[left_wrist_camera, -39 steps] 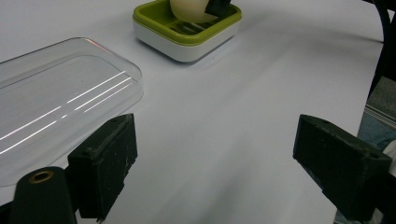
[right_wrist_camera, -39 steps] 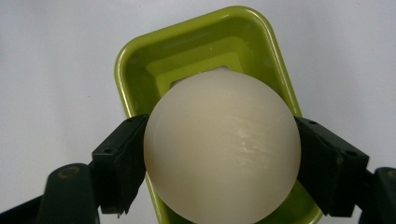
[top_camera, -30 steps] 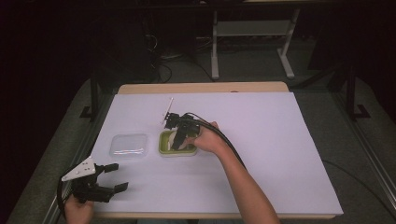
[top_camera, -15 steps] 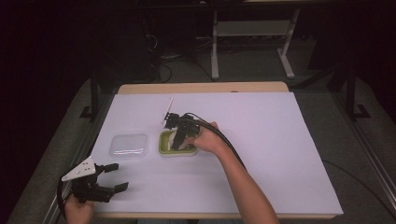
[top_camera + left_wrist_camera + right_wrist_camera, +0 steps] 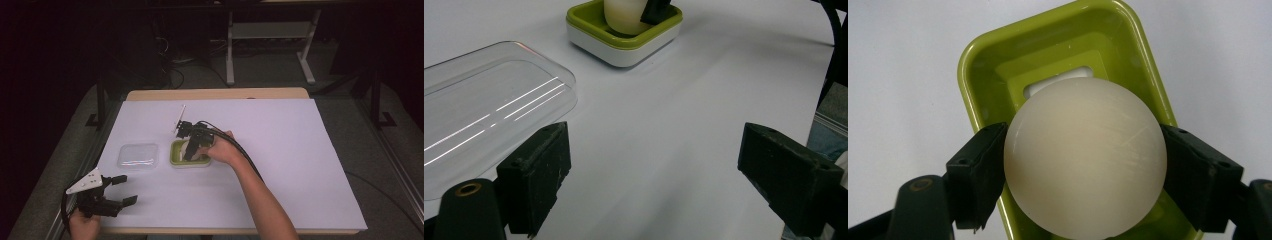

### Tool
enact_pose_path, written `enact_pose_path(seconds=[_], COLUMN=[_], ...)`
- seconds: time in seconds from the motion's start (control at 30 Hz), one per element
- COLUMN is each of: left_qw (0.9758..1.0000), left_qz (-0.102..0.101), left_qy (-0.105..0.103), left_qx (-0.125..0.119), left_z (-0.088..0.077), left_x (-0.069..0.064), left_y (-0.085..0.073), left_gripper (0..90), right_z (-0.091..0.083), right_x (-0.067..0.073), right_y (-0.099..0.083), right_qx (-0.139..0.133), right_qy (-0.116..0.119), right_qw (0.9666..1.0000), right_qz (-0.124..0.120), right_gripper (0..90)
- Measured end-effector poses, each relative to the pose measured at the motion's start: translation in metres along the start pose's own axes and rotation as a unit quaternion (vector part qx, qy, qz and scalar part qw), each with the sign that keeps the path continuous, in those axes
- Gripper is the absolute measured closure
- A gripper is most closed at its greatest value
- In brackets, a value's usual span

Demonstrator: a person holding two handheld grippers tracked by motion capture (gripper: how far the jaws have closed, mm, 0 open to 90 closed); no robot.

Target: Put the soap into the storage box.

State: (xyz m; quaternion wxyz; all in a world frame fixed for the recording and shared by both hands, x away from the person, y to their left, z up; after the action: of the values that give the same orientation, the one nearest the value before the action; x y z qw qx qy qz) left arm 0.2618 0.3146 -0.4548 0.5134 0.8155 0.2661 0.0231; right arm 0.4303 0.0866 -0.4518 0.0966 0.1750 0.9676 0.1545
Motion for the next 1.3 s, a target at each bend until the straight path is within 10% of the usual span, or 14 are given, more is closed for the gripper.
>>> enact_pose_path(seconds=[1.3], left_qw=[1.0], left_qz=[0.004], left_qy=[-0.001], left_qx=[0.003], left_z=[0.003], left_x=[0.002], left_y=[0.002], left_gripper=[12.9], right_z=[-0.038], right_x=[-0.013], right_y=[-0.018], right_qx=[-0.058], right_qy=[0.003], right_qw=[0.9976], right_qz=[0.038], right_gripper=[25.6])
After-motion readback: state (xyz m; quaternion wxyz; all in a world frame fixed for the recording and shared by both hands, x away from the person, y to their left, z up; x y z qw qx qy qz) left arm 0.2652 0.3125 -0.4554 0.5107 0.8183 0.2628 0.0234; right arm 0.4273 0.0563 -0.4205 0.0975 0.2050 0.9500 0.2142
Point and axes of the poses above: each handheld gripper's, and its own axes: z roughly forward along the jaws, y roughly out of its top, x roughly to its left, the point moved 6 cm from there along z, roughly forward along the jaws, and after that the axes turned 11 degrees about -y, right-handed, at the moved point
